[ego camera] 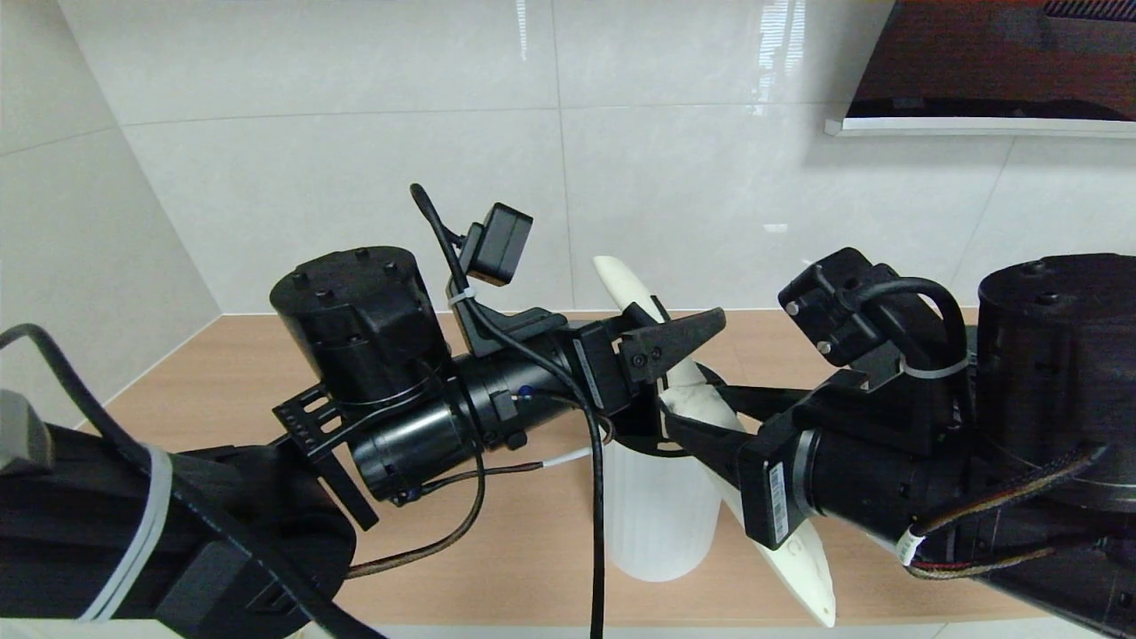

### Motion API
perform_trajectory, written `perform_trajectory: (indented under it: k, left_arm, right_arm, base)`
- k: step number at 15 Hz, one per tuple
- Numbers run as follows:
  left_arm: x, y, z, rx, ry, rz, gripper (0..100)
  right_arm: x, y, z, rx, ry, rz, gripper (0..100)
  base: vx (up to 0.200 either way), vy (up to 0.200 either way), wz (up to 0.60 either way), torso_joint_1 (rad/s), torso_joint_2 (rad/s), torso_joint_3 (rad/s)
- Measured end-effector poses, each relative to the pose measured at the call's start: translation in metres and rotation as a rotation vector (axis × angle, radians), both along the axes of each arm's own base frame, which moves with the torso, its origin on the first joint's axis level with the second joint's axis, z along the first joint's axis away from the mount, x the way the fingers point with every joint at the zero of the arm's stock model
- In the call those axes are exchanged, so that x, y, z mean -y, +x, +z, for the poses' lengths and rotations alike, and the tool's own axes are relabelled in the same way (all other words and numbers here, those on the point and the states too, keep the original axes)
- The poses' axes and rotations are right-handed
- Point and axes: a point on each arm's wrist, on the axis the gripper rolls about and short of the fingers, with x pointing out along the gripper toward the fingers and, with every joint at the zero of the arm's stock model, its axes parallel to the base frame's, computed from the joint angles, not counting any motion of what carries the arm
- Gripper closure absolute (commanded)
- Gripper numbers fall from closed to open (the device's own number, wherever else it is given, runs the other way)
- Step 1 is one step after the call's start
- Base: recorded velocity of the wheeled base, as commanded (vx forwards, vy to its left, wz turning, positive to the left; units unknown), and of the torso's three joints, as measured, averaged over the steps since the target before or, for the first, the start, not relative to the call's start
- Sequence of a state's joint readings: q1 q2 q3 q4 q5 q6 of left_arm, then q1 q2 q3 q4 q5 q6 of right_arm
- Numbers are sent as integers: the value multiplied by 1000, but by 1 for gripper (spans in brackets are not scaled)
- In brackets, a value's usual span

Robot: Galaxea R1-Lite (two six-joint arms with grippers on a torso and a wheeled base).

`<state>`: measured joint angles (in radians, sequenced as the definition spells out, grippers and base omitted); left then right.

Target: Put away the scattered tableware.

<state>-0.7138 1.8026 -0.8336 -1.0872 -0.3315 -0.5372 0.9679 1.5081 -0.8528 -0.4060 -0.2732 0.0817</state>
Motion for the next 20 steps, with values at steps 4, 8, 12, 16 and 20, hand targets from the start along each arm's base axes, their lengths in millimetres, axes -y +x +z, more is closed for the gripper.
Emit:
perform_trajectory:
  k: [4, 8, 12, 16, 20]
  left_arm:
    - [1, 0, -2, -5, 5, -2, 100]
    - [2, 0, -3, -4, 5, -5, 100]
    - [2, 1, -3, -5, 5, -3, 100]
    - [2, 1, -2, 1, -2, -2, 100]
    - [0, -1, 6, 45, -39, 6, 100]
  right_arm:
    - [0, 0, 0, -1, -1, 2, 100]
    - [-1, -3, -3, -5, -7, 13, 100]
    - [-1, -4, -1, 1, 1, 13, 100]
    - [-1, -3, 0, 9, 12, 10, 0]
    - [0, -3, 2, 17, 31, 7, 0]
  base:
    - [0, 0, 0, 0, 0, 0]
    - [0, 0, 0, 0, 0, 0]
    - [0, 0, 0, 0, 0, 0]
    - [0, 0, 0, 0, 0, 0]
    - [0, 0, 0, 0, 0, 0]
